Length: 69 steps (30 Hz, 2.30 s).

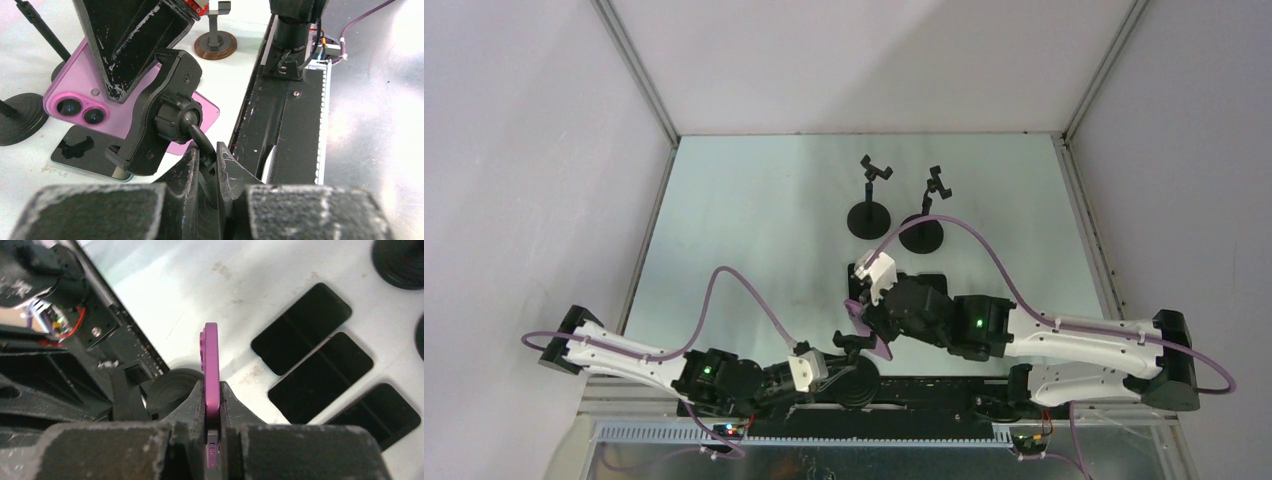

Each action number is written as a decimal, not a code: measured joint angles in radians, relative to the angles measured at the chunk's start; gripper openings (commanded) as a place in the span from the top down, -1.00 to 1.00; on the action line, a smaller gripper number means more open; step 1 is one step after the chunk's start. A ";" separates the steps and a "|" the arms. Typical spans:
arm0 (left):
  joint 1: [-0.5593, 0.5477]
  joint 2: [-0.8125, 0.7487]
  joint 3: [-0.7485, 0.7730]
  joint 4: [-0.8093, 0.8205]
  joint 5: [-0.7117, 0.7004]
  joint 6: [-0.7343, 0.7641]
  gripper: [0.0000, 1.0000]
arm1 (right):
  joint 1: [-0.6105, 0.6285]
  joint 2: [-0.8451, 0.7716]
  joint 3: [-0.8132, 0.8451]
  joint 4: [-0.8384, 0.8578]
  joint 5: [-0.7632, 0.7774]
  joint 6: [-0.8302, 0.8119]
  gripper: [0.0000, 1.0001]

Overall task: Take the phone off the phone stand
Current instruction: Remove the phone from the phone stand, then place the phone at the center of the board.

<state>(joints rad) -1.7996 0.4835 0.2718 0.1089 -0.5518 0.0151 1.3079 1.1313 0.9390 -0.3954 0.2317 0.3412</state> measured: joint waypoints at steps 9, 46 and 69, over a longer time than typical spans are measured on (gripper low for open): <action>0.011 -0.028 0.000 -0.014 -0.074 -0.030 0.99 | 0.042 0.000 0.000 -0.060 0.322 0.121 1.00; 0.425 -0.184 0.274 -0.419 -0.085 0.100 0.99 | -0.704 0.476 0.311 -0.720 0.082 0.270 1.00; 0.432 -0.221 0.259 -0.481 -0.092 0.099 0.99 | -0.774 0.633 0.312 -0.681 0.190 0.196 1.00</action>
<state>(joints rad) -1.3674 0.2626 0.5308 -0.3717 -0.6441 0.1143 0.5343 1.7645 1.2507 -1.0763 0.4213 0.5377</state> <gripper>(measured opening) 0.067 0.085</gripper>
